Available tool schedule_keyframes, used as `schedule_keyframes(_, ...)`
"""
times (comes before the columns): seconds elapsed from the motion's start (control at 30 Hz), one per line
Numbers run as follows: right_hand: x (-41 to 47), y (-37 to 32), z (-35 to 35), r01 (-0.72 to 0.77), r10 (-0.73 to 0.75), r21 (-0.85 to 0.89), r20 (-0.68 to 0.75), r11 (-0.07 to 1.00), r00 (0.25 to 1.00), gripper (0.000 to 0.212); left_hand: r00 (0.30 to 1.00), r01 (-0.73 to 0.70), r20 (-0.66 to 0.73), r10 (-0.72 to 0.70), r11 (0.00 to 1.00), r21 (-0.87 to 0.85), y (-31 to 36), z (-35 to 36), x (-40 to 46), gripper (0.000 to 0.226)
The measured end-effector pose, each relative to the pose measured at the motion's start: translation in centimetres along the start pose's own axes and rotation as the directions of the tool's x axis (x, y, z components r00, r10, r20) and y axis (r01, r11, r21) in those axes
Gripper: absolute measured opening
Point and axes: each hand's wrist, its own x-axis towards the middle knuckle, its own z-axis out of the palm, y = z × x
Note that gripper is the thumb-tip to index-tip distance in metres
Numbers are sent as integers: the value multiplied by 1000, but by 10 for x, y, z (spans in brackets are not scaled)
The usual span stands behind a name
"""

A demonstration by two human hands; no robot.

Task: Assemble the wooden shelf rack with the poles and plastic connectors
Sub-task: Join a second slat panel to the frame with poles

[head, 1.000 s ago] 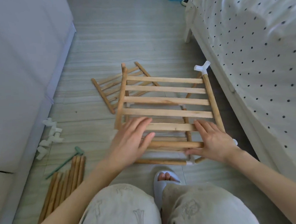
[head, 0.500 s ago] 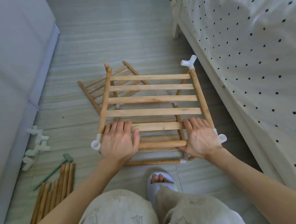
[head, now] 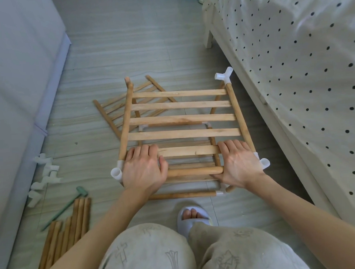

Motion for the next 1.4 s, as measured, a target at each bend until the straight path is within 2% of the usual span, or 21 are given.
schedule_keyframes(0.23,7,9,4,48,-47,13,-48,999,998,83,999,-35,18,35,999,10,1,0,3,53)
schedule_keyframes(0.3,9,10,4,61,-61,-10,-29,998,998,84,995,-43,92,37,997,58,2,0,3,59)
schedule_keyframes(0.4,10,10,2,65,-62,-113,31,992,998,85,966,-89,252,61,991,101,0,-4,9,53)
schedule_keyframes(0.47,10,11,-4,26,-20,-213,33,977,999,79,922,-137,376,96,987,84,0,-15,16,56)
schedule_keyframes(0.53,11,13,-12,-73,84,-244,35,967,996,70,875,-208,454,169,977,39,2,-24,20,55)
schedule_keyframes(0.6,10,10,-22,-186,201,-234,39,954,979,61,841,-228,480,250,968,-106,2,-30,17,44)
schedule_keyframes(0.67,4,4,-25,-266,279,-206,35,942,960,51,841,-218,437,319,939,-267,-3,-31,10,36)
schedule_keyframes(0.73,-6,-3,-21,-261,265,-121,23,958,964,41,873,-252,329,359,911,-325,-13,-27,4,33)
schedule_keyframes(0.83,-24,-14,-15,-44,42,-49,-39,998,998,35,935,-291,117,336,911,-292,-31,-20,0,26)
schedule_keyframes(0.93,-29,-11,-12,80,-87,-44,-208,996,974,42,936,-344,-9,352,909,-236,-44,-18,-5,20)
schedule_keyframes(0.97,-28,-9,-11,92,-92,-13,-210,996,973,43,926,-371,-18,377,902,-222,-47,-18,-7,20)
schedule_keyframes(1.03,-22,1,-10,82,-77,48,-104,995,992,43,911,-409,-33,412,888,-211,-48,-18,-12,21)
schedule_keyframes(1.13,0,26,-11,-22,16,154,38,988,999,50,881,-464,-35,472,846,-262,-32,-23,-12,23)
schedule_keyframes(1.2,16,35,-20,-187,163,187,137,964,977,55,846,-506,3,533,804,-312,-18,-28,-7,26)
schedule_keyframes(1.3,32,24,-32,-416,351,370,233,831,907,54,833,-512,-1,553,772,-376,-18,-35,-1,27)
schedule_keyframes(1.37,34,3,-34,-468,400,454,244,758,883,43,841,-519,-18,541,797,-309,-34,-34,4,31)
schedule_keyframes(1.4,33,-8,-32,-484,413,459,252,745,875,45,863,-486,17,504,841,-237,-45,-33,6,36)
